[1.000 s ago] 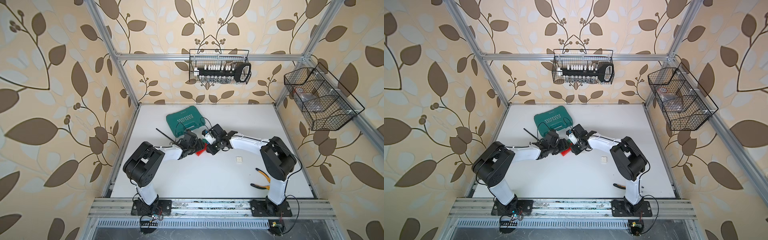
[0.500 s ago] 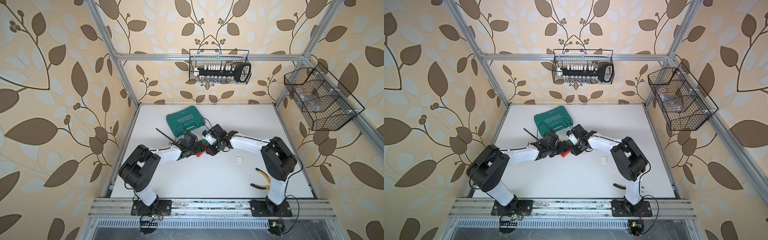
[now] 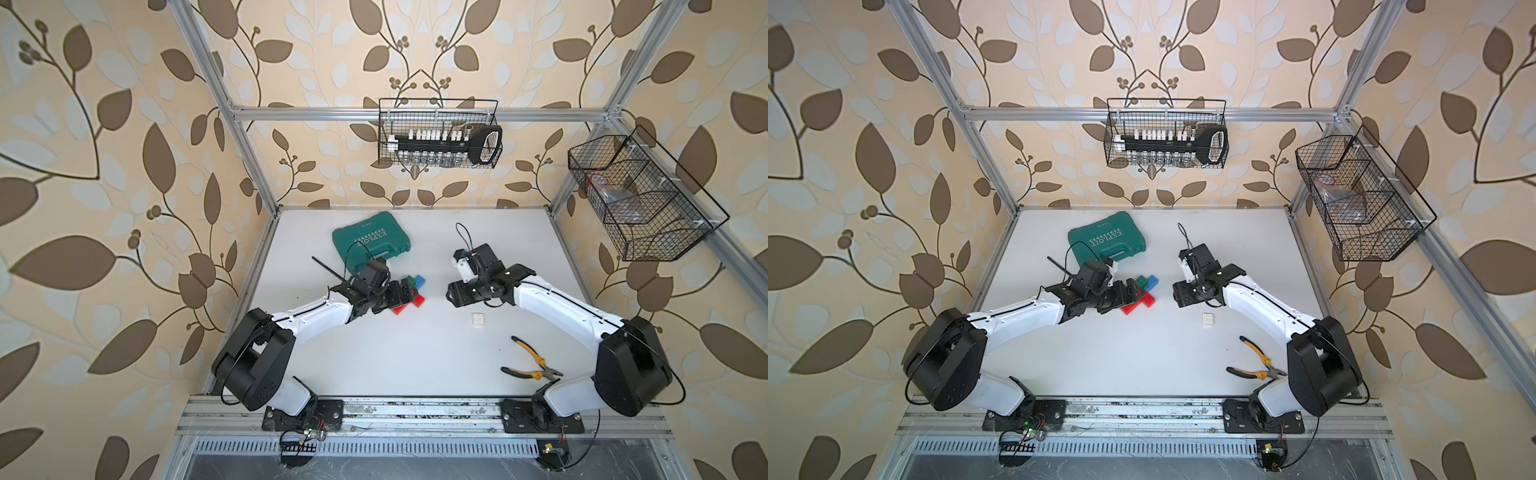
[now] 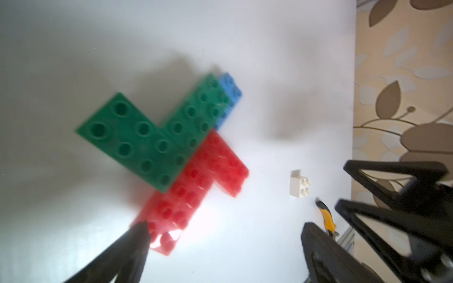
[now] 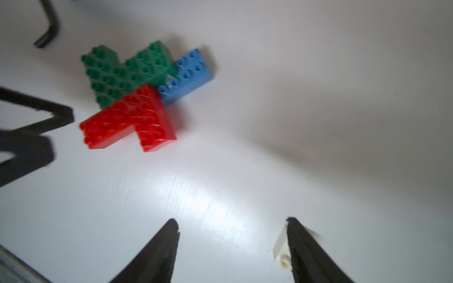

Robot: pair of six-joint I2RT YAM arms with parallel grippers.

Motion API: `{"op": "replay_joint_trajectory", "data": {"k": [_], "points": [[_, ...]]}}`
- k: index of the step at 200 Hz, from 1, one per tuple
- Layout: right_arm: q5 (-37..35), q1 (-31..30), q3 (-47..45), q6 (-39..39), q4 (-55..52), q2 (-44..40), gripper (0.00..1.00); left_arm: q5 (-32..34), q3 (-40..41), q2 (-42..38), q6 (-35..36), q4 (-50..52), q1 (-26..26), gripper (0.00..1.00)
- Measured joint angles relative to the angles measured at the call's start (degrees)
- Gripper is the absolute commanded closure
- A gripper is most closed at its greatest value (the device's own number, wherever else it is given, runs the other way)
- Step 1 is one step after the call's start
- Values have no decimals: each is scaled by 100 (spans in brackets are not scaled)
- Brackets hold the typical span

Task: Assemble a small pinwheel with lego
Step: Assemble the lego brick with the lego brick, then pick up the lego brick from the center of the board.

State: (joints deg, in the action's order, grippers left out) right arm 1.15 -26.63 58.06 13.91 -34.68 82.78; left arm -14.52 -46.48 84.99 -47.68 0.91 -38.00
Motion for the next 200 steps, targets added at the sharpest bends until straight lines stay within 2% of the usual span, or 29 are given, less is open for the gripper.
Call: {"op": "replay_joint_trajectory", "data": {"k": [44,62,95,110,157,200], "points": [[-459,227,-601,389,-476,-109,28,-284,2,0,133,-133,-595,1],[-527,234,-649,431,-498,120,31,-293,44,-59,142,-142,-595,1],[-581,323,-664,417,-420,442,49,-249,203,-422,153,-133,-588,1],[-562,433,-664,420,-380,535,53,-232,203,-492,179,-133,-588,1],[-527,540,-664,354,-367,634,52,-170,267,-507,186,-118,-588,1],[-352,544,-662,254,-350,800,62,-55,267,-507,190,-55,-588,1]]}}
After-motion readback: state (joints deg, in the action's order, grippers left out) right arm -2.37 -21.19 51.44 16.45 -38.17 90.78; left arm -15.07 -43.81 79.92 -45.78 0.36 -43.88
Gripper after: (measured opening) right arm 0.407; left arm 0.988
